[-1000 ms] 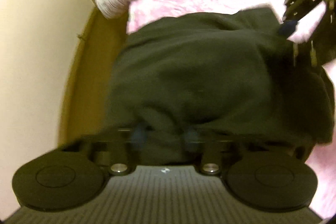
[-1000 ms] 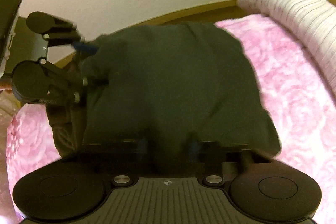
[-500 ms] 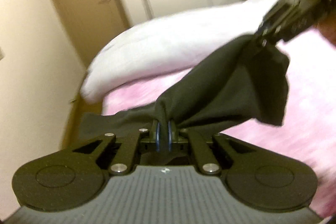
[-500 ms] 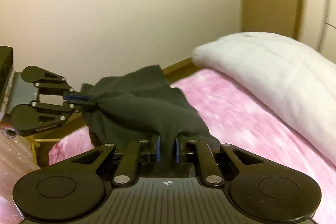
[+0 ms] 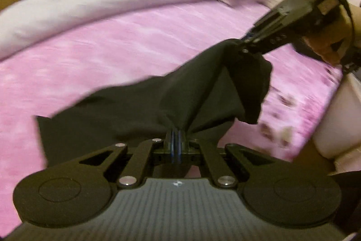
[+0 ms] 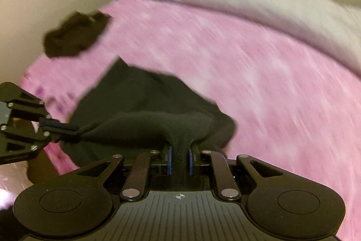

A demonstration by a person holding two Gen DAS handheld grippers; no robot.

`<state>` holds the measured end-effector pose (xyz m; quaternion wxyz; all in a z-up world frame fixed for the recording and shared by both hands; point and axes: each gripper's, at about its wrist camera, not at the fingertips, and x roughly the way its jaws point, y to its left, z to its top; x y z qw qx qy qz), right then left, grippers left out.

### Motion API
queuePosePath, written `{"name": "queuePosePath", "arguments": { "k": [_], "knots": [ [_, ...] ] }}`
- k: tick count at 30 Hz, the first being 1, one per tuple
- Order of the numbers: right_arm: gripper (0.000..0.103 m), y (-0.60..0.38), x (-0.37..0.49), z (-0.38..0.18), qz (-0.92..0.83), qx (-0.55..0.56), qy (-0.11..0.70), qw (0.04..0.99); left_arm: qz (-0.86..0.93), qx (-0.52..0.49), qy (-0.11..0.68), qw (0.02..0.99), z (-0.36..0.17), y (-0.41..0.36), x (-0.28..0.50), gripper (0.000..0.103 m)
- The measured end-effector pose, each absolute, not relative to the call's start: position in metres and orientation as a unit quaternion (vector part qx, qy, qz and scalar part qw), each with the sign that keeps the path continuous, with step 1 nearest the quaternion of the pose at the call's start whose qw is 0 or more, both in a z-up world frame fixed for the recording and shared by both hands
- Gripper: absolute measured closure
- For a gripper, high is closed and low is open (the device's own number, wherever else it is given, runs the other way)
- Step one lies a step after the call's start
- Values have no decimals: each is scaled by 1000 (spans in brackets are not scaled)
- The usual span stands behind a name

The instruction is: Fold clothes

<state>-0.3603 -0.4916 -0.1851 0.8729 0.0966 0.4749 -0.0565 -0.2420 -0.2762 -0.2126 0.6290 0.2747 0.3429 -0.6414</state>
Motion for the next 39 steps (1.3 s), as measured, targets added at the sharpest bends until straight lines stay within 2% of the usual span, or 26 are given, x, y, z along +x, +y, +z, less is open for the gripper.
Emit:
{"name": "queuePosePath", "arguments": {
  "k": [2,3,4,6,7,8,9,12,17,19,23,28,29,30,31,32,33,39],
  "knots": [
    [90,-492,-376,-201,-83,101,474,871,-660,291,340,604,-224,-283,-270,97],
    [89,-492,-384,-209,-96,104,473,870,-666,297,337,595,-230,-285,-275,90],
    [89,-493,-393,-217,-109,106,472,868,-671,303,335,589,-236,-287,-277,77],
    [82,-493,-409,-233,-136,110,471,865,-673,314,326,585,-247,-266,-282,63],
    [79,-494,-417,-240,-149,113,470,863,-674,320,322,583,-255,-260,-277,62],
    [70,-494,-425,-248,-162,115,469,861,-673,327,318,582,-263,-253,-272,61],
    [56,-494,-433,-256,-175,117,467,859,-671,337,313,581,-270,-245,-268,59],
    [43,-495,-455,-280,-212,122,462,853,-663,373,284,584,-295,-225,-250,57],
    [38,-491,-453,-336,-228,106,419,872,-639,406,225,613,-335,-210,-215,53],
    [35,-491,-456,-348,-230,98,400,882,-640,387,209,630,-343,-207,-209,42],
    [28,-493,-465,-359,-229,87,360,900,-641,364,170,655,-351,-202,-216,42],
    [29,-490,-485,-362,-229,95,322,914,-630,358,128,678,-356,-196,-230,43],
    [37,-487,-490,-361,-234,97,314,915,-627,354,127,682,-356,-194,-231,43],
    [51,-484,-494,-360,-238,99,308,916,-625,353,127,685,-355,-192,-232,43],
    [60,-480,-498,-357,-241,101,303,917,-623,353,127,687,-352,-189,-235,44],
    [73,-475,-503,-353,-246,104,299,916,-621,352,128,689,-349,-186,-237,44],
    [79,-470,-507,-347,-249,107,294,917,-623,347,130,689,-344,-182,-241,44],
    [83,-449,-517,-289,-228,119,256,932,-639,301,116,698,-295,-148,-262,40]
  ]
}}
